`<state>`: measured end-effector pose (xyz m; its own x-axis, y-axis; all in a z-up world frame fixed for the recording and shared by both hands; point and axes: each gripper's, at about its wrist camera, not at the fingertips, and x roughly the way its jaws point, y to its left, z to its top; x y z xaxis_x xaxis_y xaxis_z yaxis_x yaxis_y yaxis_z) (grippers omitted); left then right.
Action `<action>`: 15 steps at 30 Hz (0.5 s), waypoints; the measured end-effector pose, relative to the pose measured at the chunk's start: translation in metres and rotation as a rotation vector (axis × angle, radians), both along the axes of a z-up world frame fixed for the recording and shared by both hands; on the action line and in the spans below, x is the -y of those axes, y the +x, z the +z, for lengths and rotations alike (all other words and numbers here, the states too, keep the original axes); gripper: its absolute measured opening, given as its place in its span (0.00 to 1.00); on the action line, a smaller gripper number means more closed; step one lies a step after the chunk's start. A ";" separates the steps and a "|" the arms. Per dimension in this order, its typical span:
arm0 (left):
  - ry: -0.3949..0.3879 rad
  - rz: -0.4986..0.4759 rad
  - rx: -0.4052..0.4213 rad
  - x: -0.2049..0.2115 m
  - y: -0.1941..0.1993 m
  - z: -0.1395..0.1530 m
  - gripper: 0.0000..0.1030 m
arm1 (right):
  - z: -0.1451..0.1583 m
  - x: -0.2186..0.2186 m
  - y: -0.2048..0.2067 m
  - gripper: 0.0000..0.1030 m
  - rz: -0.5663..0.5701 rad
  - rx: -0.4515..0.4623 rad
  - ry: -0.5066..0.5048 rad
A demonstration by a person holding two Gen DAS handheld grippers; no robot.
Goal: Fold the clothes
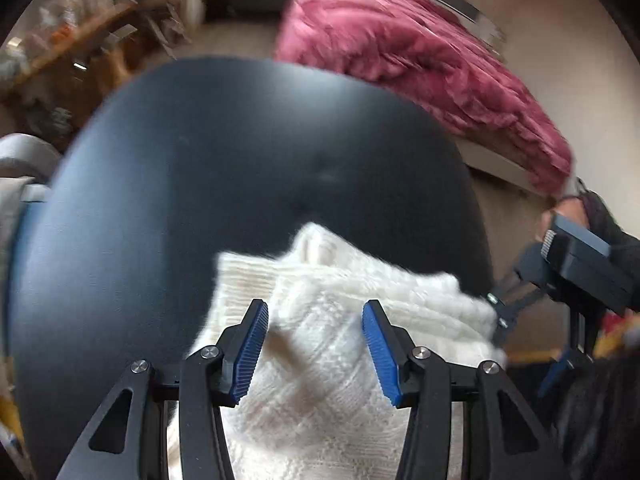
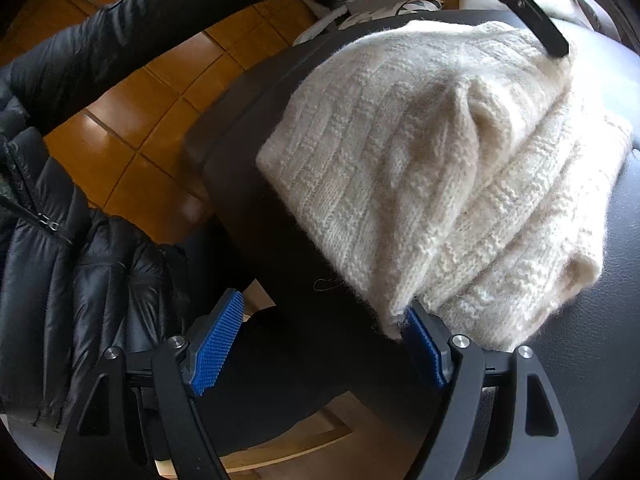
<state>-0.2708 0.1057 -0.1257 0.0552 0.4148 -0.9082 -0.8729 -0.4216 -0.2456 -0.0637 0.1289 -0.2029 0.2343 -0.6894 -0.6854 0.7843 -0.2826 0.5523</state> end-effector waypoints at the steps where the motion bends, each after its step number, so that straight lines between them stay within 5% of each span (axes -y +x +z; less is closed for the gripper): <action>1: -0.003 -0.012 0.019 -0.001 -0.003 -0.002 0.49 | 0.000 0.002 -0.001 0.78 0.001 0.001 -0.005; 5: -0.006 -0.060 0.124 0.002 -0.003 -0.003 0.42 | 0.004 0.010 0.000 0.78 0.004 -0.007 -0.010; 7: 0.026 -0.062 0.075 0.006 0.004 0.007 0.15 | 0.007 0.006 0.010 0.78 0.004 -0.019 -0.005; 12: 0.279 0.089 0.003 0.028 0.012 0.035 0.11 | 0.012 0.001 0.026 0.78 -0.008 -0.040 -0.001; 15: 0.302 0.229 0.008 0.031 0.007 0.014 0.11 | 0.014 0.006 0.029 0.78 -0.022 -0.042 -0.004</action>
